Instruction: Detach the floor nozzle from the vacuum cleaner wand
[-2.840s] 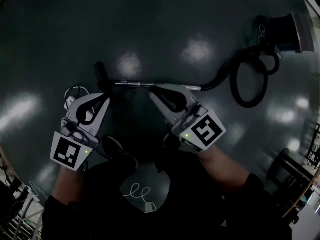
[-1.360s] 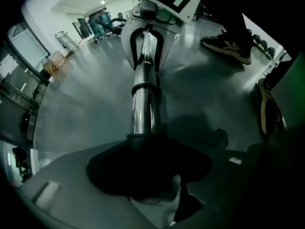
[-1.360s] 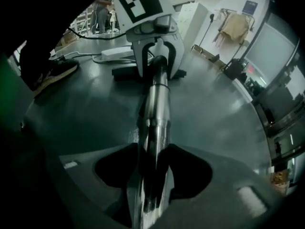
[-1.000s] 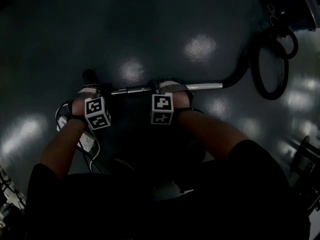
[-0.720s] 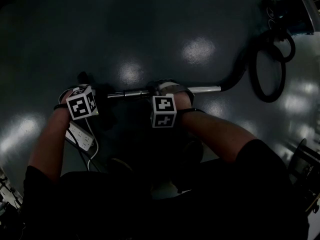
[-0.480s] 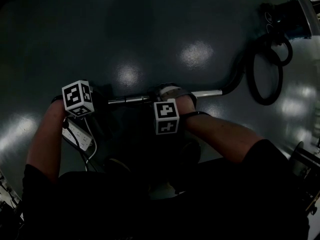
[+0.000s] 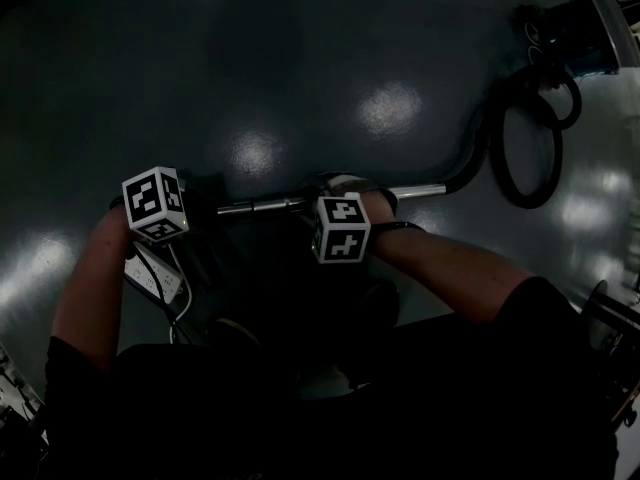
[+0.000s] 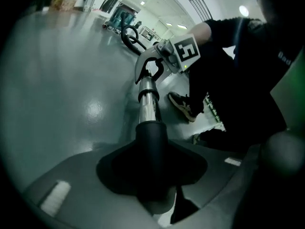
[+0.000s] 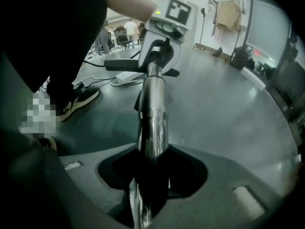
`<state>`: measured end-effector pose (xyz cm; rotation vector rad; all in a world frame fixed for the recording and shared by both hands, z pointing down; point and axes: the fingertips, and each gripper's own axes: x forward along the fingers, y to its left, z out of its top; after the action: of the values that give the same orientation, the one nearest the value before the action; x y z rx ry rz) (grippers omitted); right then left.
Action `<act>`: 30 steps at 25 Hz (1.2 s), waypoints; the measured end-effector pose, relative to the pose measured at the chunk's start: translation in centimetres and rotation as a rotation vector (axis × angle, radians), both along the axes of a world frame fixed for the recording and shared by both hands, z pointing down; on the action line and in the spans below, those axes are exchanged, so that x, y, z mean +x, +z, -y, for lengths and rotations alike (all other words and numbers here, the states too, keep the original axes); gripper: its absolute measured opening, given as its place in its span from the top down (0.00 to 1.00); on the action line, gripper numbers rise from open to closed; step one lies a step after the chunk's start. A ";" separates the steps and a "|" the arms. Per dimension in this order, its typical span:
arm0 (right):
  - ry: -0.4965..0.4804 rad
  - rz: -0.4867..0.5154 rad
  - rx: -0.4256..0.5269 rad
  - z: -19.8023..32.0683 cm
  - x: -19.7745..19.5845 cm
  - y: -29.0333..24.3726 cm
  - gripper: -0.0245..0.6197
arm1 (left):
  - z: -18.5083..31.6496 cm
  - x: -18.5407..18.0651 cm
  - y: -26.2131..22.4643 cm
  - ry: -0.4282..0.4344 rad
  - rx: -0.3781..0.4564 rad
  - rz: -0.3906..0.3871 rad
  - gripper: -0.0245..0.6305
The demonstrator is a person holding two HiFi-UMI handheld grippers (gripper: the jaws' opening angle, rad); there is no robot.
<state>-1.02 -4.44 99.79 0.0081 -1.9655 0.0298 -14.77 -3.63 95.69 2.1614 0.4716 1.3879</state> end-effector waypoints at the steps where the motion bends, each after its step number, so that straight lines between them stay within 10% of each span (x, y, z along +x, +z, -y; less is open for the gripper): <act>1: 0.015 0.006 -0.023 0.0 0.0 0.0 0.73 | 0.3 0.0 0.2 0.015 0.064 0.000 0.70; 12: 0.170 0.019 -0.238 1.2 -0.1 0.0 0.73 | 7.3 -0.6 3.1 0.319 0.943 0.272 0.73; 18: 0.109 0.006 -0.207 1.3 0.5 -0.4 0.73 | 4.2 0.7 2.5 0.163 0.399 0.092 0.74; 27: -0.074 -0.118 0.067 0.8 0.6 0.4 0.71 | -0.3 0.4 -0.6 -0.022 -0.254 0.083 0.73; 30: -0.046 -0.107 0.000 0.4 0.7 0.5 0.73 | -0.7 0.6 -0.3 -0.042 -0.187 0.097 0.74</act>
<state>-0.36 -4.85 100.30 -0.0349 -1.8583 -0.0015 -14.19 -2.89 95.41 1.9349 0.4960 1.3618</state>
